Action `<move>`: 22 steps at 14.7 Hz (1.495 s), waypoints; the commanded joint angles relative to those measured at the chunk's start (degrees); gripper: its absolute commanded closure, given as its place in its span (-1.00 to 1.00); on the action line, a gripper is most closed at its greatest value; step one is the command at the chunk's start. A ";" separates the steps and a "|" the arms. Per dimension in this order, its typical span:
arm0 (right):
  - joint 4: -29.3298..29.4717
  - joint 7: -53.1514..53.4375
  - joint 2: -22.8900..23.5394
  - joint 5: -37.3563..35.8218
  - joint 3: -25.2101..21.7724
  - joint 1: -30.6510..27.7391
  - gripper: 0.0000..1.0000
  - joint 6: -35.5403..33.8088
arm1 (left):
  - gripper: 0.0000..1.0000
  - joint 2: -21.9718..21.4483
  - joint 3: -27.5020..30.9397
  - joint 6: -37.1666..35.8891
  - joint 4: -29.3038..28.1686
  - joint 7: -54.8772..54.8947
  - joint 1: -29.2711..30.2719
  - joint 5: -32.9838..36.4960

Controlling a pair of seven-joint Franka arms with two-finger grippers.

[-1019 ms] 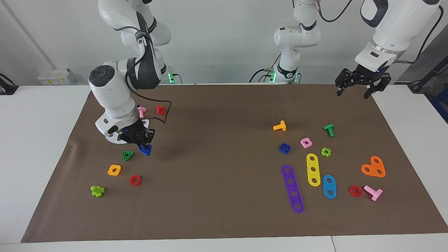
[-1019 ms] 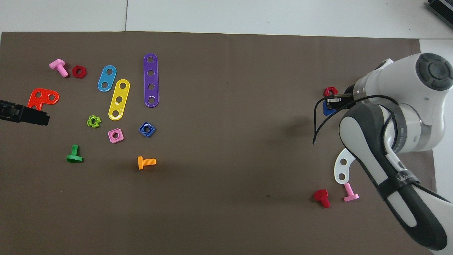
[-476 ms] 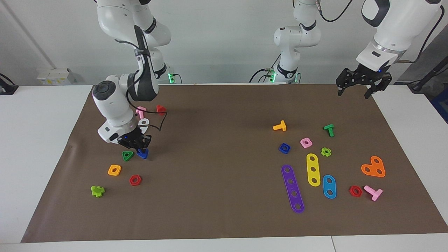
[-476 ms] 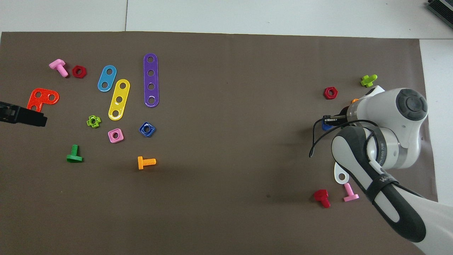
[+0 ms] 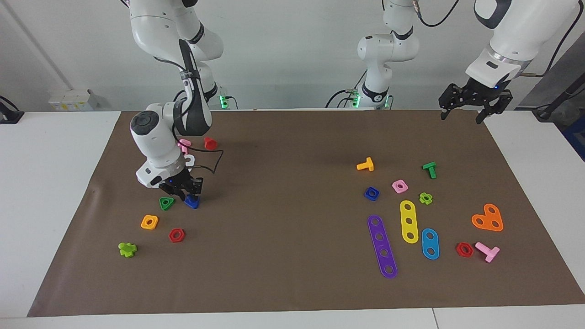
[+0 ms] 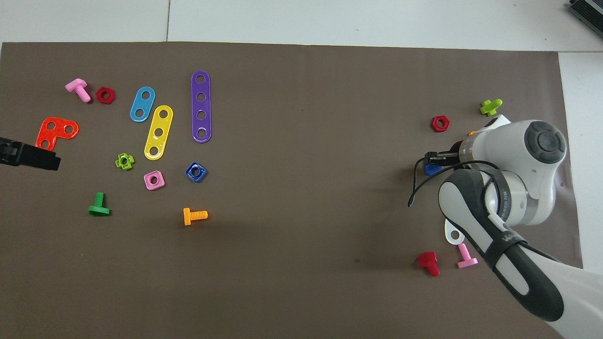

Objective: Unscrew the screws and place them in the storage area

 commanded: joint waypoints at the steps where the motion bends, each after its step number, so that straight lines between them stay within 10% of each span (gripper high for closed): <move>1: 4.89 3.28 -4.09 0.59 -0.32 -0.65 -1.00 -5.62 | -1.00 -0.27 0.83 -0.67 -0.23 -0.46 -0.49 -0.81; 10: 31.79 6.99 -8.41 -5.66 -1.12 -2.41 -1.00 -45.96 | -1.00 -0.27 0.83 -0.68 -0.23 -0.45 -0.49 -0.81; 22: 28.21 3.74 -13.59 -4.87 -0.85 -3.82 -1.00 -49.77 | -1.00 -0.27 0.83 -0.68 -0.23 -0.45 -0.49 -0.81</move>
